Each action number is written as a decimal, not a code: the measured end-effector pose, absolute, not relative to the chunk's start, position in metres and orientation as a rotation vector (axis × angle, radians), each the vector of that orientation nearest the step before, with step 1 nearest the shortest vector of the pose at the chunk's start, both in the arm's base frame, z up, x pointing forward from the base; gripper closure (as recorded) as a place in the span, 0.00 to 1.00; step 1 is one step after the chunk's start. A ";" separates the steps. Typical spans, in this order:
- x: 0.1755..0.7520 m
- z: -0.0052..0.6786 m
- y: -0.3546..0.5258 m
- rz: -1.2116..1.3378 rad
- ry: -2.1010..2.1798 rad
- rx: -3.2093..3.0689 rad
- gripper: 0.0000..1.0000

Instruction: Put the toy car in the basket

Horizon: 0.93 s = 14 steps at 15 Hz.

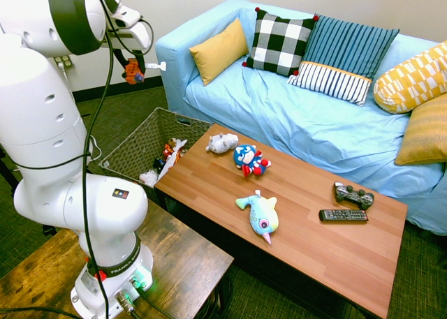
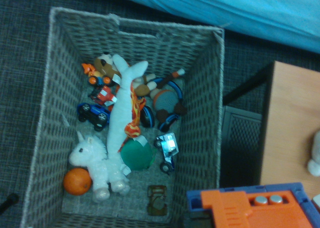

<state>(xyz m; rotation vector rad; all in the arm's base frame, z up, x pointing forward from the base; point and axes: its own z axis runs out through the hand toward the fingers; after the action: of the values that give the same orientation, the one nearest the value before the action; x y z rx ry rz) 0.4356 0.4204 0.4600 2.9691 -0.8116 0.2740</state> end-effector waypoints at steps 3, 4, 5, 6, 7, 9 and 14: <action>0.472 0.477 0.448 0.243 -0.730 3.043 0.00; 0.478 0.486 0.457 0.238 -0.708 3.061 0.00; 0.482 0.493 0.466 0.232 -0.694 3.072 0.00; 0.486 0.497 0.474 0.228 -0.686 3.080 0.00; 0.489 0.498 0.478 0.226 -0.686 3.085 0.00; 0.492 0.494 0.479 0.216 -0.695 3.085 0.00; 0.533 0.489 0.383 0.147 -1.020 3.089 0.00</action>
<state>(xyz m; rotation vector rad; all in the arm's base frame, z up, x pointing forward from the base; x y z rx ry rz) 0.5331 0.3827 0.4892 3.0892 -1.0204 0.1474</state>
